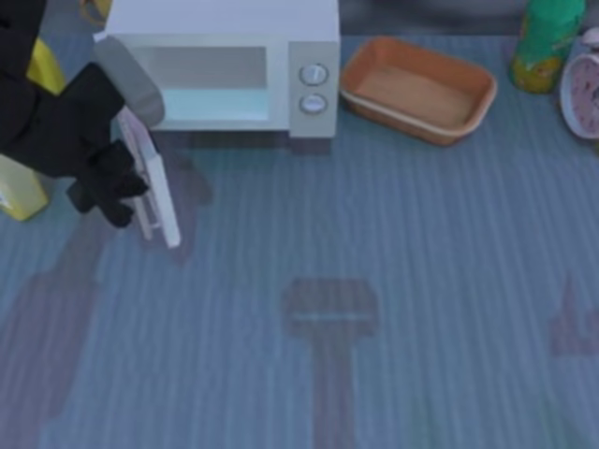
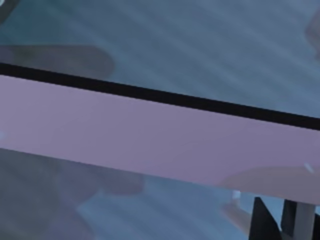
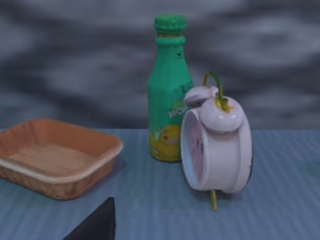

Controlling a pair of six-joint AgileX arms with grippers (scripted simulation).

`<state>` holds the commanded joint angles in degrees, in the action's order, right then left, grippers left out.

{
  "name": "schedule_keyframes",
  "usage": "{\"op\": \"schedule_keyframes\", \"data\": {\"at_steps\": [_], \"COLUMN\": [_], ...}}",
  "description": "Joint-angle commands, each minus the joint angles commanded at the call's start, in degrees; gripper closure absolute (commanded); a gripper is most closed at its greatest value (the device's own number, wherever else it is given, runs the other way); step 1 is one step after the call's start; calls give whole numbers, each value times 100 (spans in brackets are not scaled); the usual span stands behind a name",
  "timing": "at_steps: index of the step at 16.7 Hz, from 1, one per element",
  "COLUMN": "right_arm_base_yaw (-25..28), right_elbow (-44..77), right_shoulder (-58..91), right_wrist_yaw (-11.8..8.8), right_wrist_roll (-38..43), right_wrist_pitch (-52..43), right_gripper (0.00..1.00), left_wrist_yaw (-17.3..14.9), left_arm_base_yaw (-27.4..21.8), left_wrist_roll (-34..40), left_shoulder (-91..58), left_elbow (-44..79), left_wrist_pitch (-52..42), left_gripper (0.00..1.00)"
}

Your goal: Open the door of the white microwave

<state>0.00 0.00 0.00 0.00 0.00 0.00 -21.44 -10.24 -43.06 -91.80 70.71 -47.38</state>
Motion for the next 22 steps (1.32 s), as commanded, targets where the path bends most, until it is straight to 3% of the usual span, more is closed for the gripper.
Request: {"op": "schedule_keyframes", "data": {"at_steps": [5,22], "right_arm_base_yaw": [0,0], "right_elbow": [0,0], "right_shoulder": [0,0], "right_wrist_yaw": [0,0], "right_wrist_roll": [0,0], "right_wrist_pitch": [0,0], "right_gripper": [0,0], "left_wrist_yaw": [-227,-227], "left_arm_base_yaw": [231,231], "left_wrist_roll": [-548,-548], "left_shoulder": [-11,-11], "left_elbow": [38,38], "left_wrist_pitch": [-222,-222], "left_gripper": [100,100]}}
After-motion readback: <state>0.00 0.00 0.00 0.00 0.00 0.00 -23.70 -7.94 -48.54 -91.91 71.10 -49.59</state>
